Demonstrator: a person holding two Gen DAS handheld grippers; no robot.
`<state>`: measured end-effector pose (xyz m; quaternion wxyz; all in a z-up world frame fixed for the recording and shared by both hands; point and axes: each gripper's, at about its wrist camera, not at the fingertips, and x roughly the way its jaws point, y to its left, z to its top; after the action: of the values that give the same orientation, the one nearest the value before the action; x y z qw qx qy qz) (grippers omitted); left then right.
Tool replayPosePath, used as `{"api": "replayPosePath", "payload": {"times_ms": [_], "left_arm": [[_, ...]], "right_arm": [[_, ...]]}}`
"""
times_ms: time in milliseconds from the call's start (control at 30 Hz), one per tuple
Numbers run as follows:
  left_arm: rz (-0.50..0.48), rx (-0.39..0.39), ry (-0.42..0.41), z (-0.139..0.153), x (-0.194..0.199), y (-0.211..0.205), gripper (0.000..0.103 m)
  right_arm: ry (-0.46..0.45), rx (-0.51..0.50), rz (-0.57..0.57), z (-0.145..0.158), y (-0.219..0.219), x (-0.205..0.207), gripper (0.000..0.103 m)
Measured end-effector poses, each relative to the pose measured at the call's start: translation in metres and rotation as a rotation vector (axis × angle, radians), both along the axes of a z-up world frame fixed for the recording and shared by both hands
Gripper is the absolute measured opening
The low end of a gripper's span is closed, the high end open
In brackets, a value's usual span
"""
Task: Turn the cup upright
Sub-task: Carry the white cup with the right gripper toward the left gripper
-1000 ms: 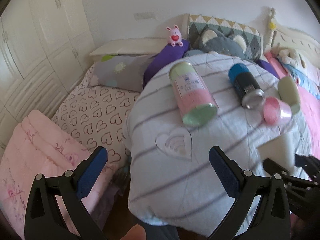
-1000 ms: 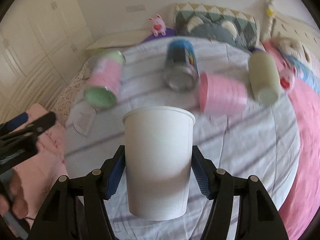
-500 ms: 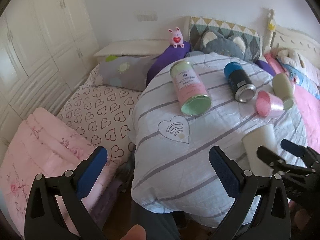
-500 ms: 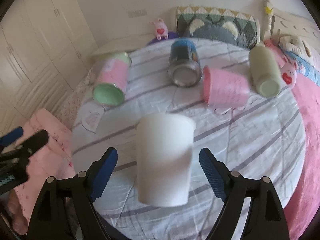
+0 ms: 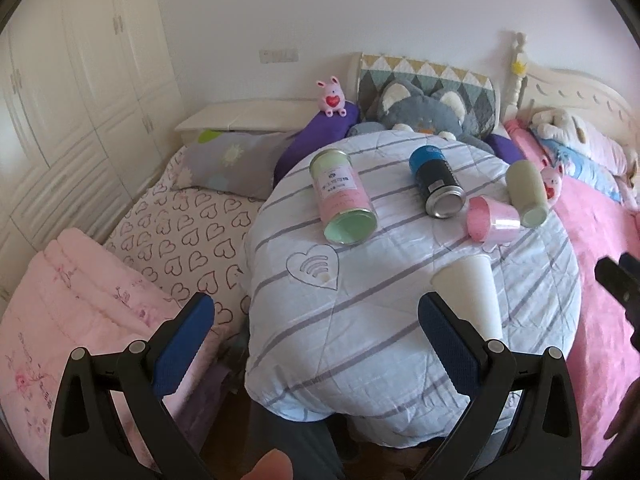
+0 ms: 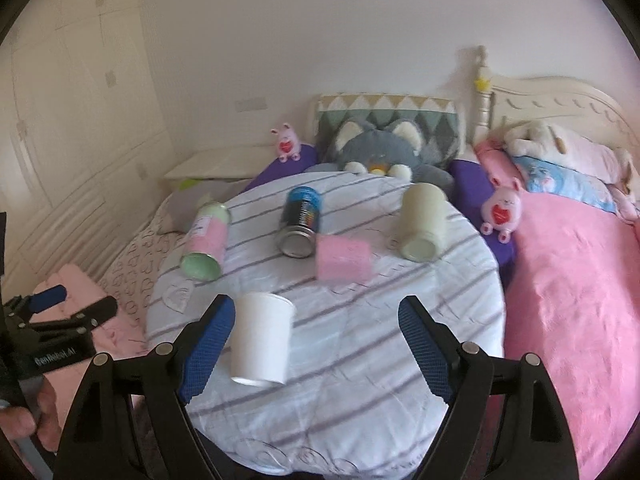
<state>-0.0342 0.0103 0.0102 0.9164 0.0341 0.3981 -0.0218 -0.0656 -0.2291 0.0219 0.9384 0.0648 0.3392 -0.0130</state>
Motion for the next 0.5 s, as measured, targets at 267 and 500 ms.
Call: {"api": "replayPosePath", "payload": {"times_ms": [267,500], "left_arm": [[-0.021,-0.007,0.029,-0.007,-0.010,-0.009,0.103],[-0.029,-0.001,0.019,-0.004,-0.016,-0.013,0.103]], "right_arm": [[0.068,0.038,-0.044,-0.026,-0.012,-0.007,0.085],[0.045,0.033,-0.040,-0.019,-0.011,-0.013,0.085]]}}
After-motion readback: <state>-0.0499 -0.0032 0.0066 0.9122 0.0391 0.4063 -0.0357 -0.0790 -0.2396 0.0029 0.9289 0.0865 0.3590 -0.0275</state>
